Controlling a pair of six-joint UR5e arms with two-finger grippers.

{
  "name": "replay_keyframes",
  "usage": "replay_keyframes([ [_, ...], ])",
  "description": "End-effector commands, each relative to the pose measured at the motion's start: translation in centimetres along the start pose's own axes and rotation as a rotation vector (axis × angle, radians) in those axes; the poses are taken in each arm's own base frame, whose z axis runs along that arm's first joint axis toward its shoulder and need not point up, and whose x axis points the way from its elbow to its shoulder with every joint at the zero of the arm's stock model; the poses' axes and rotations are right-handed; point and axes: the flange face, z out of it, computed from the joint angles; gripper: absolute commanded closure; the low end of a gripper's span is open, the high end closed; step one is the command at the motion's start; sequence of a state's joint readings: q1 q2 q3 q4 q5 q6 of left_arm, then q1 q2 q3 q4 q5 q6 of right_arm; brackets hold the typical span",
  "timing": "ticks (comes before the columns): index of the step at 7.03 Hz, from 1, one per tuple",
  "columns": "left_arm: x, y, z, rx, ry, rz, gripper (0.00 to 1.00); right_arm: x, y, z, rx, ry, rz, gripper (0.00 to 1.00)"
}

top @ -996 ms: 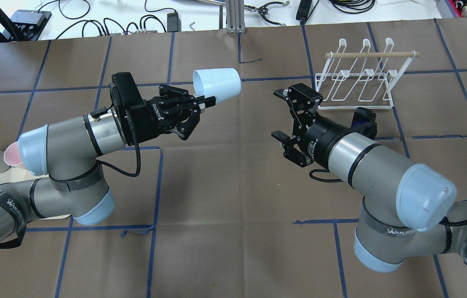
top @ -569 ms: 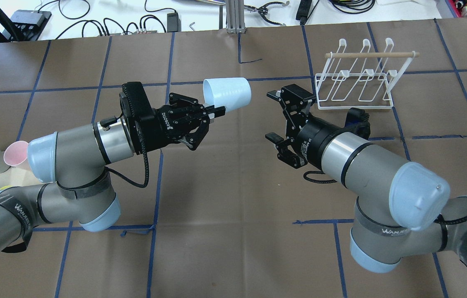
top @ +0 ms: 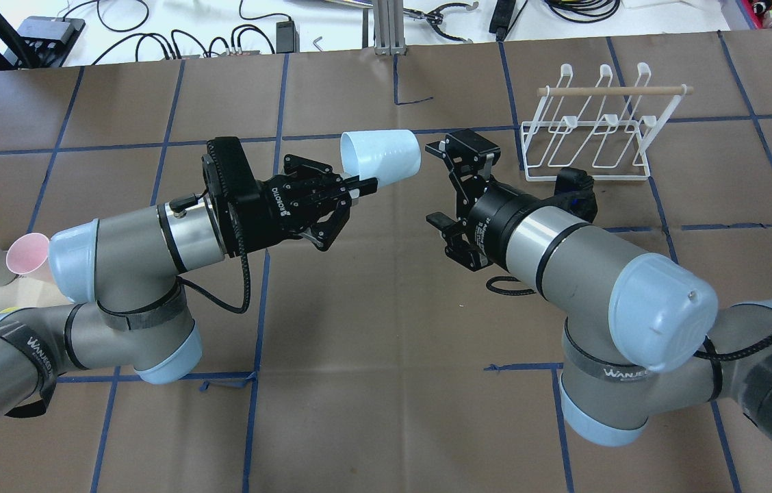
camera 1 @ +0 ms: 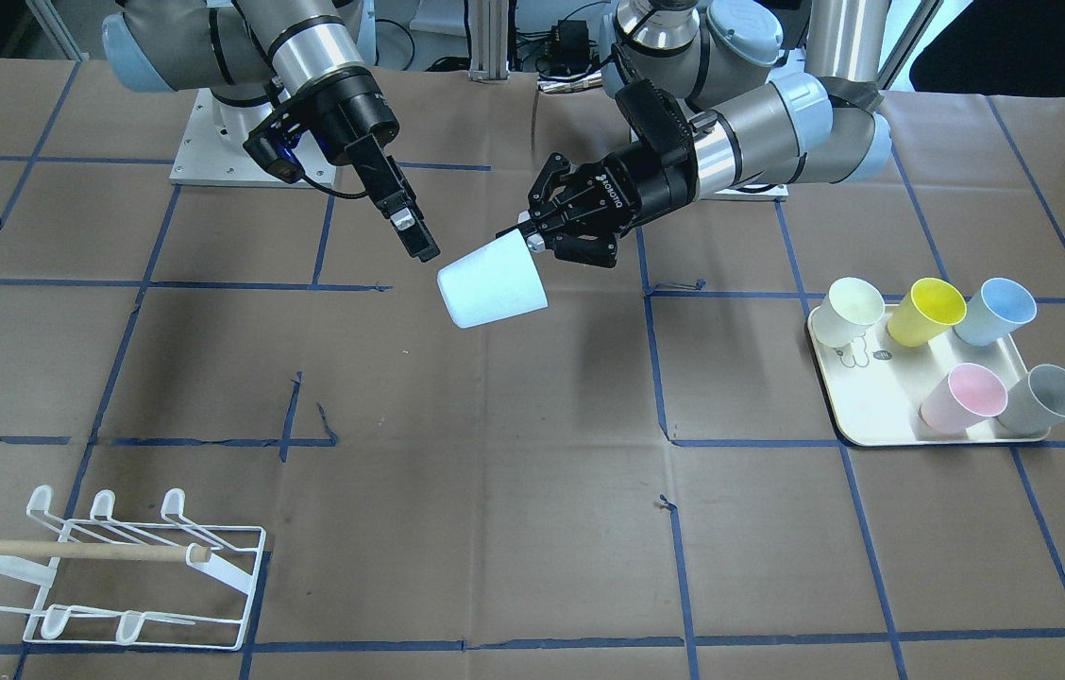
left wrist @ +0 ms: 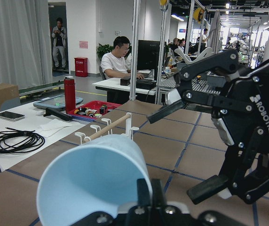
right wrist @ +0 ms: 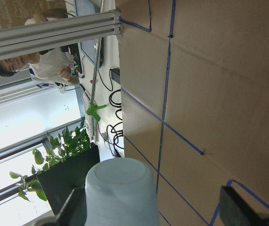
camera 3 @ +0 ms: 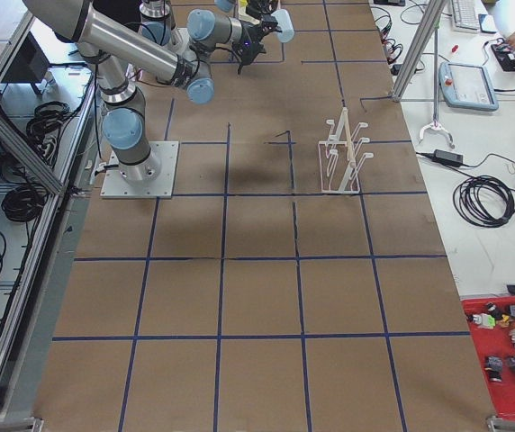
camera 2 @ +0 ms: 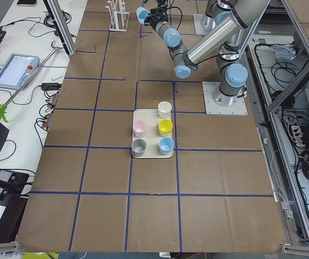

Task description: Transfer IKEA cup to right arm and place on rack

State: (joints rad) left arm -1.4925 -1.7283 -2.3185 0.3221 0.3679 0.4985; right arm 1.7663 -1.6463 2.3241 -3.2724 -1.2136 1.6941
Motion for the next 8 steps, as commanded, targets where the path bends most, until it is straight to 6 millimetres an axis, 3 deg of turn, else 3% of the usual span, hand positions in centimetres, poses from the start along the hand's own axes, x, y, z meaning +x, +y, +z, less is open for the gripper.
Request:
replay_keyframes([
  [1,0.0,0.0,0.0,-0.001,-0.002,0.0,0.92,-1.1,1.8,1.9,0.019,0.015,0.004,0.01],
  [3,-0.3,0.3,0.1,-0.006,-0.006,-0.006,0.92,-1.7,3.0,3.5,0.021,0.019,0.011,0.01],
  [5,-0.3,0.3,0.1,-0.006,-0.007,-0.006,0.92,-1.2,2.8,4.9,0.028,0.043,0.008,0.01],
  [8,-0.4,0.3,0.1,-0.008,-0.008,-0.01,0.92,-2.2,2.6,6.7,0.026,0.044,0.007,0.01],
])
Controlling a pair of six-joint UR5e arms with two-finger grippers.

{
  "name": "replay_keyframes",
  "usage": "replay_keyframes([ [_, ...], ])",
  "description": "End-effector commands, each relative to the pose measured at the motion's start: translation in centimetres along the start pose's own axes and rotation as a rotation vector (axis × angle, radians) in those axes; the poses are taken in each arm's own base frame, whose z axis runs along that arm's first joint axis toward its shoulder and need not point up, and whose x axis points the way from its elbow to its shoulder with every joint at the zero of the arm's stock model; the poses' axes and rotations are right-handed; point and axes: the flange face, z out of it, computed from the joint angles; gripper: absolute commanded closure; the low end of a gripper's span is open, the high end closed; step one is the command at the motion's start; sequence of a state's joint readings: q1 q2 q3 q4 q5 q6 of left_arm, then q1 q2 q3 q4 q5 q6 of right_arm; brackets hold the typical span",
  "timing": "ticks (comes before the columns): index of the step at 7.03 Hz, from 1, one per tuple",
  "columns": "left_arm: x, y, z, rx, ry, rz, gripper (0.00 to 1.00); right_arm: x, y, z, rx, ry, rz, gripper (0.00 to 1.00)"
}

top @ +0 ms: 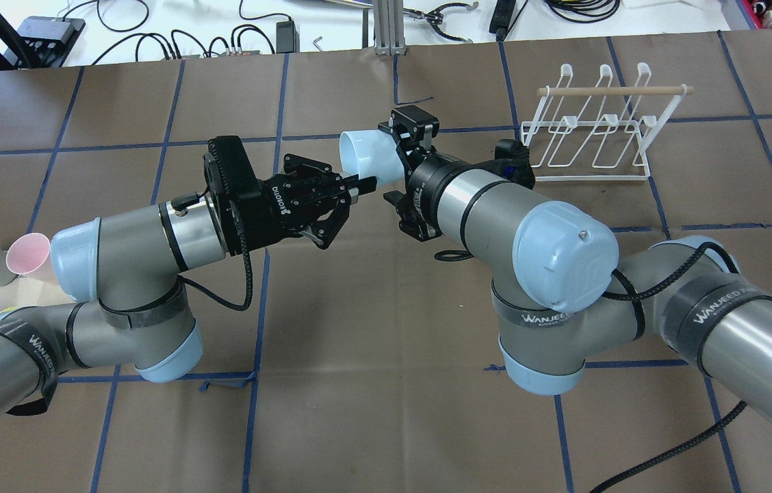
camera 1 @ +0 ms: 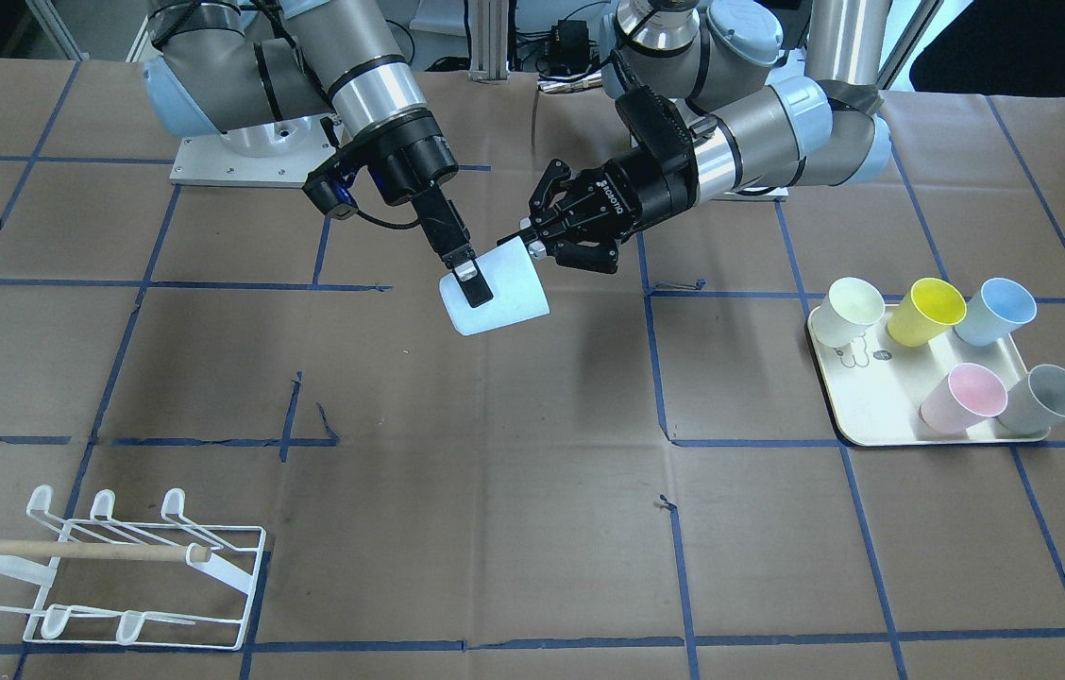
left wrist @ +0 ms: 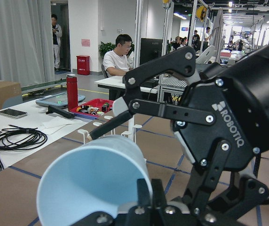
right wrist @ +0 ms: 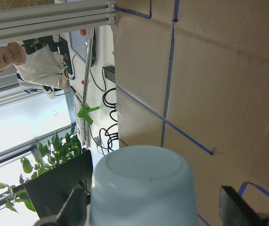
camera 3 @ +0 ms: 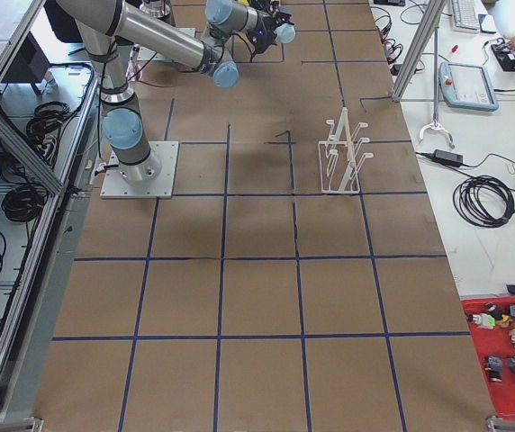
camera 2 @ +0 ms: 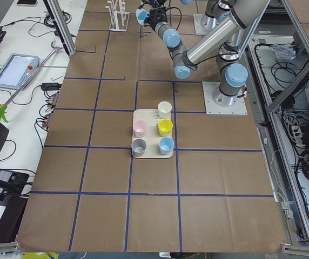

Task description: Transfer IKEA cup to right arm and place on rack

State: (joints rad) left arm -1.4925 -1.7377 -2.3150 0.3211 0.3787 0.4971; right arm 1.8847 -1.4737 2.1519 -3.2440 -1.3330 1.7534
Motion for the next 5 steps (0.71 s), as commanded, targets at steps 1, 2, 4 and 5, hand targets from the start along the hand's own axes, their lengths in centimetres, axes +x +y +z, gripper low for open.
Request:
replay_keyframes([
  [1,-0.02,0.01,0.01,0.0,0.0,-0.002,0.92,-0.28,-0.01,0.38,-0.001,0.0,-0.001,0.01],
  [2,0.01,-0.05,-0.01,0.0,0.0,0.001,0.92,-0.35,0.0,0.37,-0.001,-0.002,-0.001,0.02],
  [4,-0.02,0.01,0.01,0.0,0.0,-0.002,0.92,-0.43,0.0,0.36,0.0,-0.004,-0.001,0.05],
  [5,-0.02,0.01,0.01,0.0,0.0,-0.002,0.92,-0.61,0.09,0.28,-0.003,-0.007,-0.004,0.2],
])
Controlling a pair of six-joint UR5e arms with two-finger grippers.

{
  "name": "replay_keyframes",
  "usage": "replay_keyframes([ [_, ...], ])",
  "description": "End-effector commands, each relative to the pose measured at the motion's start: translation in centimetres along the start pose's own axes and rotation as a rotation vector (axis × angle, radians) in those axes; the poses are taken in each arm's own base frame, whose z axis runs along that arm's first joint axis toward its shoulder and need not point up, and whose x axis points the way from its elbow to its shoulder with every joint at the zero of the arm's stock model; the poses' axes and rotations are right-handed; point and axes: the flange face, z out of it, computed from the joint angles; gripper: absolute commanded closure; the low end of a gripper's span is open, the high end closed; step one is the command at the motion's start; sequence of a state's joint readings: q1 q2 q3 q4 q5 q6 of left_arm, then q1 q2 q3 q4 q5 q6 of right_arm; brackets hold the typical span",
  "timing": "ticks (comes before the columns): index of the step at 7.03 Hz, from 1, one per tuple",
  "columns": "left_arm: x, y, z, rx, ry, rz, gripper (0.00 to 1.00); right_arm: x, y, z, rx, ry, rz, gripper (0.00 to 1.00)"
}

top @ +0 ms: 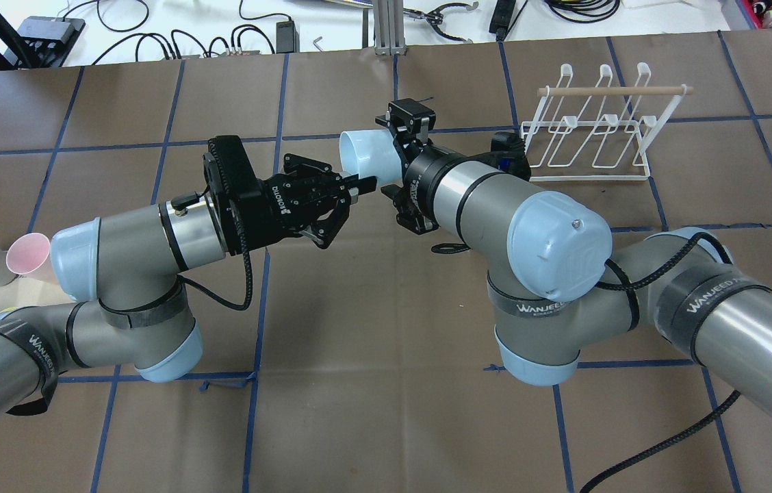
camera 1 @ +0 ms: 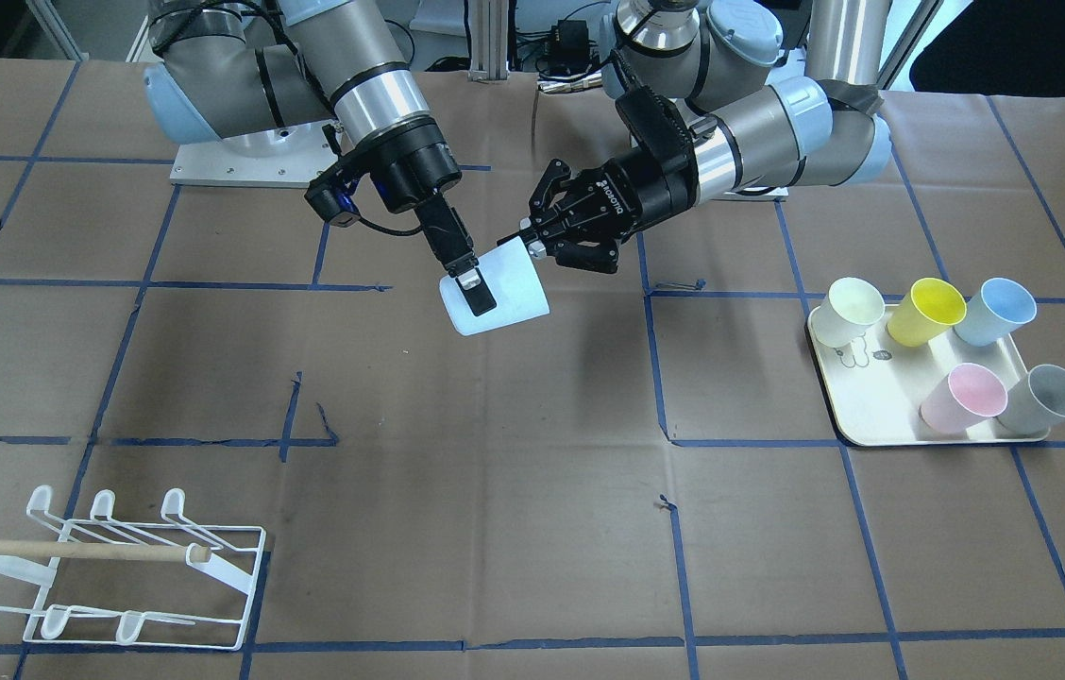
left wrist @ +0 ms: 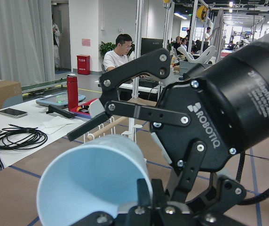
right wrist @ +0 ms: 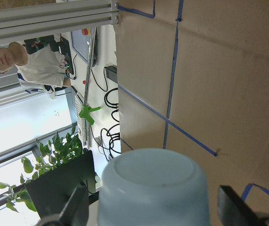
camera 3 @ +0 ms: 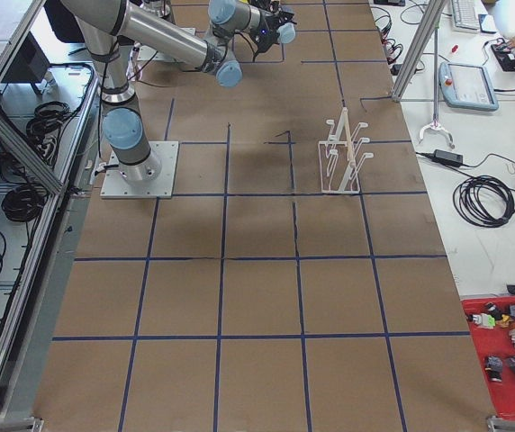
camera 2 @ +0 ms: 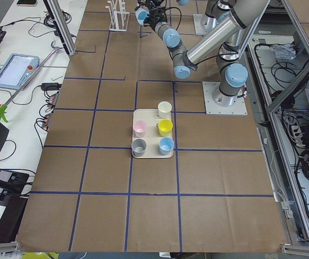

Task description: Transfer IKEA cup to right arm and place on rack

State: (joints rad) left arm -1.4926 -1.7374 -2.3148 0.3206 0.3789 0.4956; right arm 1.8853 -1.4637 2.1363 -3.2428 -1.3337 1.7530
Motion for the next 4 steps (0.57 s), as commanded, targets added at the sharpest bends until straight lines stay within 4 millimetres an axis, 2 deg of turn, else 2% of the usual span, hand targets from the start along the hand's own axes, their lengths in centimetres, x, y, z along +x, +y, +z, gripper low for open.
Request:
replay_keyframes([
  [1,-0.01,0.02,0.01,0.0,0.0,-0.001,0.92,-0.15,0.15,-0.08,-0.011,-0.003,-0.004,0.35],
  [2,-0.01,0.02,0.01,0.0,0.0,-0.001,0.92,-0.14,0.18,-0.08,-0.014,-0.003,-0.006,0.5],
  [3,-0.01,0.02,0.01,0.0,0.0,-0.001,0.91,-0.15,0.2,-0.1,-0.015,-0.004,-0.006,0.58],
  [4,-0.07,-0.01,0.02,-0.001,-0.001,-0.001,0.87,-0.18,0.14,-0.1,-0.016,-0.004,-0.005,0.62],
])
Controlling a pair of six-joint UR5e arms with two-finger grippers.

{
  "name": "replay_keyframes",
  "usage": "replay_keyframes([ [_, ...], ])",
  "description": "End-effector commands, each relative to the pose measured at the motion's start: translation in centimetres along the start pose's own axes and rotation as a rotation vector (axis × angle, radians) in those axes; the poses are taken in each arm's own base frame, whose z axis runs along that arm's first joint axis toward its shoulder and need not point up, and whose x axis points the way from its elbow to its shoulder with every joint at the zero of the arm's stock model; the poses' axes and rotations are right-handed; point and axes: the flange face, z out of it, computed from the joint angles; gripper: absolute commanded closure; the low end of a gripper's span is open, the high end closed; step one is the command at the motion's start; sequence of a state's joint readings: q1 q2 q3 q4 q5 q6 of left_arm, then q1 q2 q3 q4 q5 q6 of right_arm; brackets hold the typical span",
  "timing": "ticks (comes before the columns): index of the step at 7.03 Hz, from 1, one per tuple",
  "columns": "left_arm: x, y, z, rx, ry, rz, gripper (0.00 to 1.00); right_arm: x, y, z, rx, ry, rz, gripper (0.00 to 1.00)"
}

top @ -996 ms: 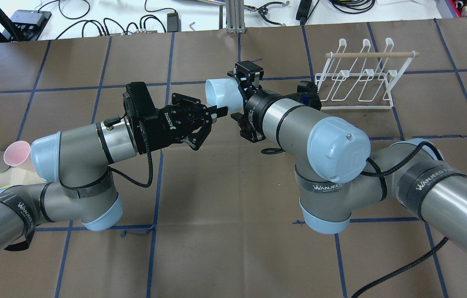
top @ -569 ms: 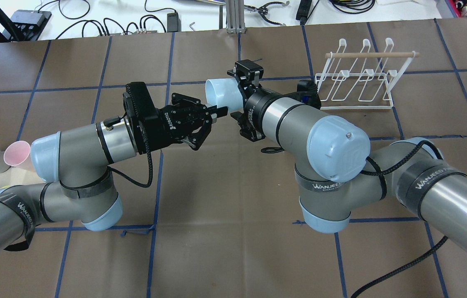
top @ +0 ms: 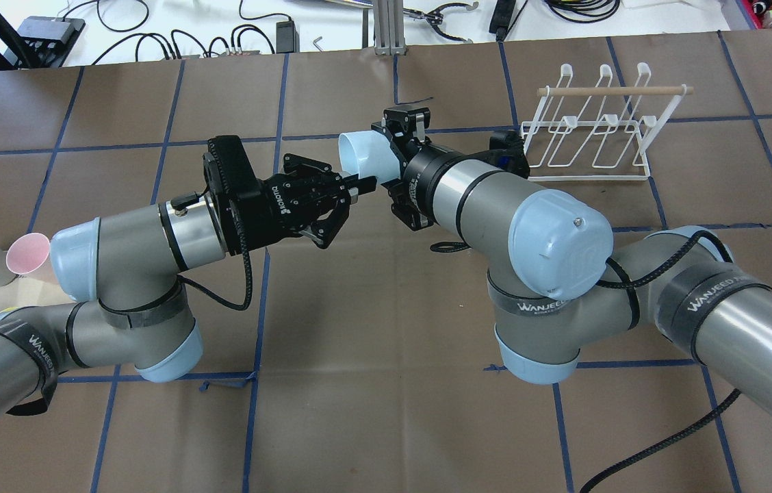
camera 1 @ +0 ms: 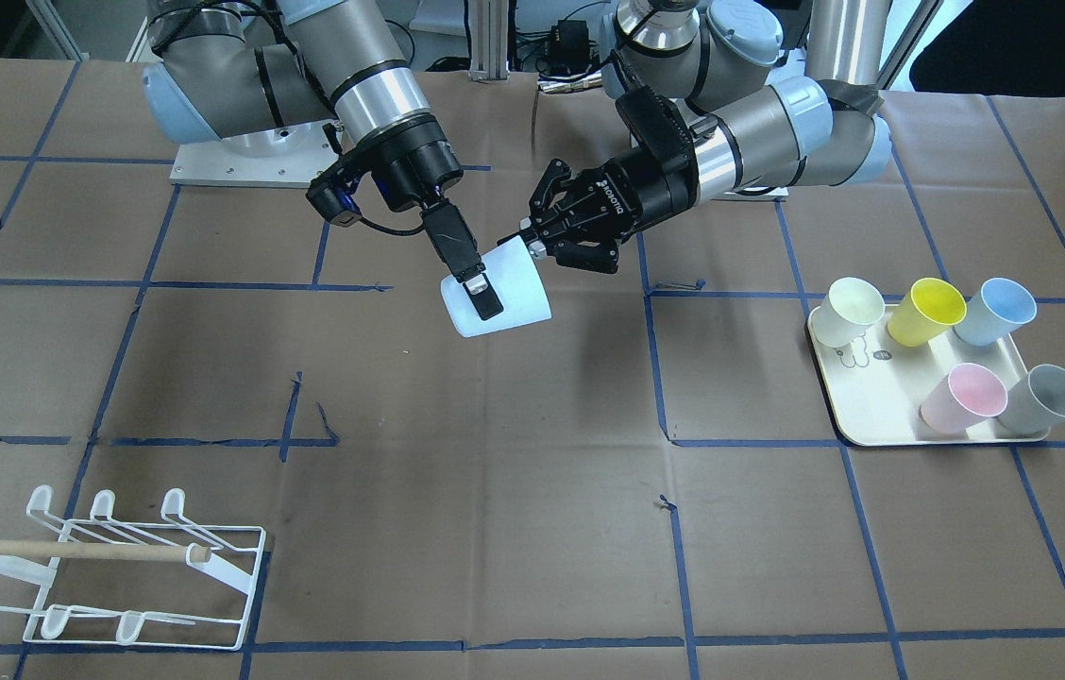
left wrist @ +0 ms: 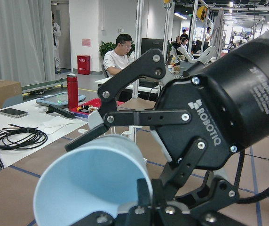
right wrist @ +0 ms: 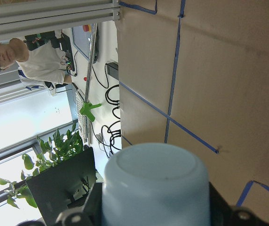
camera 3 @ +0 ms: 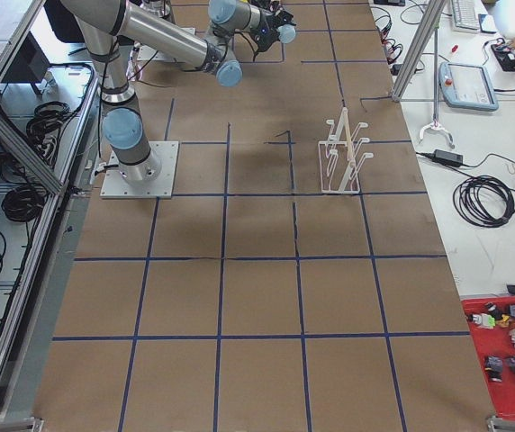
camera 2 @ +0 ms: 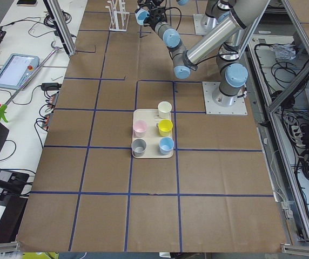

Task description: Transfer IKEA cup to right arm and place on rack

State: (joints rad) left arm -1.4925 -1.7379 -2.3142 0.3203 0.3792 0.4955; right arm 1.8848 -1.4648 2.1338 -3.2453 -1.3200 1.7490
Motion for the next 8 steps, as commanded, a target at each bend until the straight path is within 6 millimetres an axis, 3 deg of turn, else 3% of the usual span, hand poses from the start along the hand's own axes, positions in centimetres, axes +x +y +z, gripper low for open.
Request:
replay_keyframes([
  [1,-0.1,0.0,0.0,-0.001,-0.001,-0.029,0.75,0.0,0.1,-0.1,-0.005,-0.001,-0.001,0.66],
  [2,-0.3,-0.4,0.0,0.003,-0.005,-0.062,0.67,-0.1,0.0,-0.1,-0.003,-0.002,0.0,0.7],
  [5,-0.8,-1.5,-0.1,0.013,-0.015,-0.111,0.09,-0.2,0.1,-0.2,-0.004,-0.006,-0.004,0.76],
  [7,-1.4,-1.7,-1.1,0.021,-0.042,-0.116,0.02,-0.3,-0.1,0.0,0.011,-0.009,-0.003,0.77],
  [8,-3.2,-1.6,-3.5,0.036,-0.099,-0.124,0.02,-0.7,-0.8,0.1,0.021,-0.019,-0.004,0.77],
])
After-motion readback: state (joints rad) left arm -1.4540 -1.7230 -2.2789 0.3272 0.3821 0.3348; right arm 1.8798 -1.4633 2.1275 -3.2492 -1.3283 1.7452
